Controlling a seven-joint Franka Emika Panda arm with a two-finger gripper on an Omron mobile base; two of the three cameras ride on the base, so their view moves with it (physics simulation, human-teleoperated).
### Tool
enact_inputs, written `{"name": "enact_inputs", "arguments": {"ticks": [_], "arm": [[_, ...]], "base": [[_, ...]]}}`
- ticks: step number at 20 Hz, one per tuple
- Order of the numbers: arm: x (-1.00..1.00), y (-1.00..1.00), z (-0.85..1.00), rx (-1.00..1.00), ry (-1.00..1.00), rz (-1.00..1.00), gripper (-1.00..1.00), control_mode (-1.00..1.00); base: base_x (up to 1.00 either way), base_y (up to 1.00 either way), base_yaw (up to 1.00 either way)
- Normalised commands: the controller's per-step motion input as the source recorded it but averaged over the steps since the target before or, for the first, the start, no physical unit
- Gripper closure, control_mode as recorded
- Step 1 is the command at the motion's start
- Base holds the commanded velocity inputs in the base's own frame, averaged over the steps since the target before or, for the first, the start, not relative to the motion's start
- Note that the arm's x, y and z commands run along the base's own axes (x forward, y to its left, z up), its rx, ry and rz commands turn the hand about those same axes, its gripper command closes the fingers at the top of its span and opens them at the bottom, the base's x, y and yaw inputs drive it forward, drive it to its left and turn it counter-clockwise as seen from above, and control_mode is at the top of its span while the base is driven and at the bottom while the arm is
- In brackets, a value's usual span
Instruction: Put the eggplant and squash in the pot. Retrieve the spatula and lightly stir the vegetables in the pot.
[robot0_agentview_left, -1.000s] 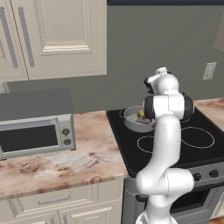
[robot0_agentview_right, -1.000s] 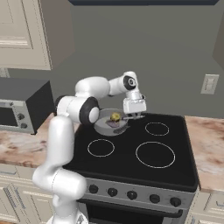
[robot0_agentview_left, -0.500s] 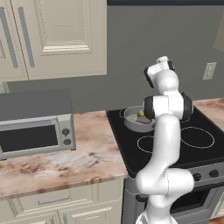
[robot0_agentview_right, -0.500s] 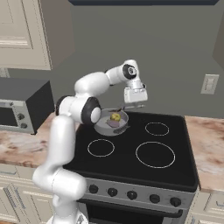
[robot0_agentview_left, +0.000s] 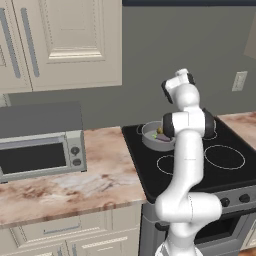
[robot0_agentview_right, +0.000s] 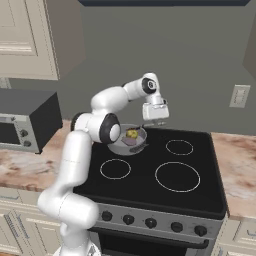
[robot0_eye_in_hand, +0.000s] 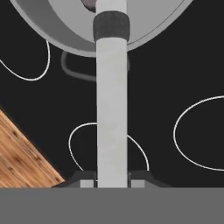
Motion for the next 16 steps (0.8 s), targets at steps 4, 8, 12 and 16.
{"name": "enact_inputs", "arguments": {"ticks": [4, 8, 12, 16], "arm": [[-0.27, 0.00, -0.36, -0.01, 0.06, 0.00, 1.00, -1.00], [-0.36, 0.00, -0.40, -0.03, 0.14, 0.00, 1.00, -1.00], [-0.23, 0.00, -0.51, -0.07, 0.13, 0.00, 1.00, -1.00], [-0.43, 0.00, -0.13, -0.02, 0.09, 0.00, 1.00, -1.00]], "base": [[0.00, 0.00, 0.00], [0.00, 0.00, 0.00], [0.00, 0.00, 0.00], [0.00, 0.00, 0.00]]}}
